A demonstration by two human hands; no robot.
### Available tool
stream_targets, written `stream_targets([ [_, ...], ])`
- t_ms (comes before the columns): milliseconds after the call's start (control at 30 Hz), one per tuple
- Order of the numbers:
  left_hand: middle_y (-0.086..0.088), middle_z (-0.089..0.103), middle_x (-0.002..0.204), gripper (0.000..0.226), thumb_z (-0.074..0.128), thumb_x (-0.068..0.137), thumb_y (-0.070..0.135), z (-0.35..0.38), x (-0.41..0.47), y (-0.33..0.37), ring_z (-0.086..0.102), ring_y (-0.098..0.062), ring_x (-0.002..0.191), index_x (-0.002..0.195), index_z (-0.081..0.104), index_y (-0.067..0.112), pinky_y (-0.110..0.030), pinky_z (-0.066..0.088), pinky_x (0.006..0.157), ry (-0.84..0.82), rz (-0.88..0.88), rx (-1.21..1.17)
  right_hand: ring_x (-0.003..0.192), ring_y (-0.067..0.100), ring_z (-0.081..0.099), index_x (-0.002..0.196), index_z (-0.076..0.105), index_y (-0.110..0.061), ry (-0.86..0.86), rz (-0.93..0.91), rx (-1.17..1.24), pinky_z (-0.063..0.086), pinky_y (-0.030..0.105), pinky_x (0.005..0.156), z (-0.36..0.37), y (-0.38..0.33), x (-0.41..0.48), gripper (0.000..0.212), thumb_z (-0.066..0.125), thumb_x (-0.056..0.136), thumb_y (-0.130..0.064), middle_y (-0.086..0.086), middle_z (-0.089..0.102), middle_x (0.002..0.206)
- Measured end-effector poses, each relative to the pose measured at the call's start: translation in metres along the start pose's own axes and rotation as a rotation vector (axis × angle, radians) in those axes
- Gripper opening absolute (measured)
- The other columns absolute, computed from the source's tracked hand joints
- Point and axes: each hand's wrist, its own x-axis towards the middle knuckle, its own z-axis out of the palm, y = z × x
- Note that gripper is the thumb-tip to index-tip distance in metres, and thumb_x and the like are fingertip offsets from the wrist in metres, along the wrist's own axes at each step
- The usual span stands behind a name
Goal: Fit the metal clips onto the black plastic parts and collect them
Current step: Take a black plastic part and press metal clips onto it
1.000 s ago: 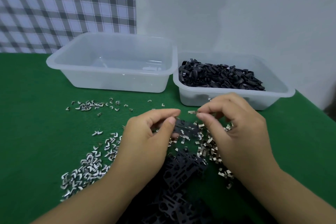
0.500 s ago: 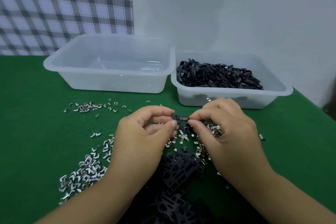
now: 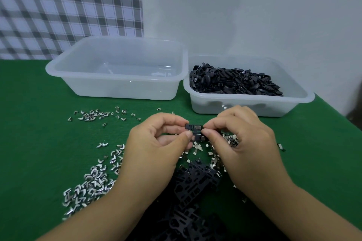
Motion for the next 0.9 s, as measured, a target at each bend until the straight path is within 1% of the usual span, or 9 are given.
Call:
stream_targets([
  [200,-0.007,0.072,0.070,0.023,0.069,0.077,-0.008,0.0004,-0.0007,0.0008,0.072,-0.018,0.062,0.077,0.071,0.015,-0.019,0.055,0.060,-0.041,0.002,0.001,0.078,0.014,0.051,0.077,0.068,-0.016,-0.003,-0.018,-0.026,0.039,0.018,0.072,-0.0004,-0.0006,-0.0009,0.001,0.069,0.078,-0.017,-0.006,0.057,0.077],
  [333,-0.007,0.071,0.068,0.024,0.068,0.077,-0.010,0.0002,-0.0007,0.0010,0.071,-0.016,0.061,0.076,0.070,0.014,-0.020,0.056,0.060,-0.049,0.016,-0.006,0.077,0.017,0.050,0.079,0.071,-0.015,0.006,-0.028,-0.030,0.039,0.020,0.071,-0.0006,0.0015,-0.0009,0.003,0.072,0.076,-0.016,-0.004,0.056,0.077],
  [433,-0.005,0.071,0.068,0.025,0.068,0.077,-0.010,-0.0003,-0.0009,0.0015,0.070,-0.014,0.060,0.076,0.070,0.015,-0.018,0.055,0.060,-0.069,0.015,-0.007,0.077,0.017,0.049,0.079,0.072,-0.015,0.018,-0.034,-0.031,0.038,0.018,0.070,-0.0007,0.0022,-0.0004,0.003,0.073,0.076,-0.015,-0.003,0.054,0.076],
  [567,-0.004,0.071,0.068,0.025,0.068,0.077,-0.008,-0.0007,-0.0017,0.0013,0.069,-0.014,0.060,0.078,0.070,0.016,-0.016,0.053,0.059,-0.091,0.016,0.017,0.078,0.016,0.050,0.078,0.070,-0.013,-0.018,-0.039,0.003,0.039,0.019,0.070,-0.0005,0.0015,0.0001,0.005,0.074,0.076,-0.011,-0.003,0.055,0.077],
  [700,-0.003,0.071,0.069,0.025,0.069,0.077,-0.007,0.0003,-0.0015,-0.0008,0.070,-0.014,0.059,0.078,0.069,0.018,-0.018,0.055,0.059,-0.056,0.043,0.080,0.083,0.011,0.050,0.080,0.068,-0.019,-0.104,0.041,0.062,0.039,0.019,0.072,-0.0009,-0.0031,0.0005,0.004,0.070,0.078,-0.017,-0.010,0.055,0.081],
  [767,-0.001,0.070,0.070,0.026,0.070,0.077,-0.006,0.0006,-0.0017,-0.0012,0.070,-0.015,0.060,0.078,0.069,0.020,-0.019,0.056,0.060,-0.038,0.064,0.100,0.085,0.008,0.050,0.080,0.066,-0.023,-0.128,0.097,0.104,0.038,0.016,0.072,-0.0012,-0.0052,0.0012,0.002,0.065,0.078,-0.021,-0.013,0.055,0.081],
  [900,0.002,0.070,0.072,0.029,0.072,0.075,-0.005,0.0000,-0.0029,-0.0008,0.070,-0.013,0.063,0.079,0.069,0.023,-0.018,0.056,0.061,-0.036,0.099,0.113,0.083,0.005,0.048,0.077,0.063,-0.025,-0.137,0.166,0.138,0.034,0.011,0.071,-0.0019,-0.0070,0.0020,0.012,0.070,0.079,-0.015,-0.015,0.053,0.079],
])
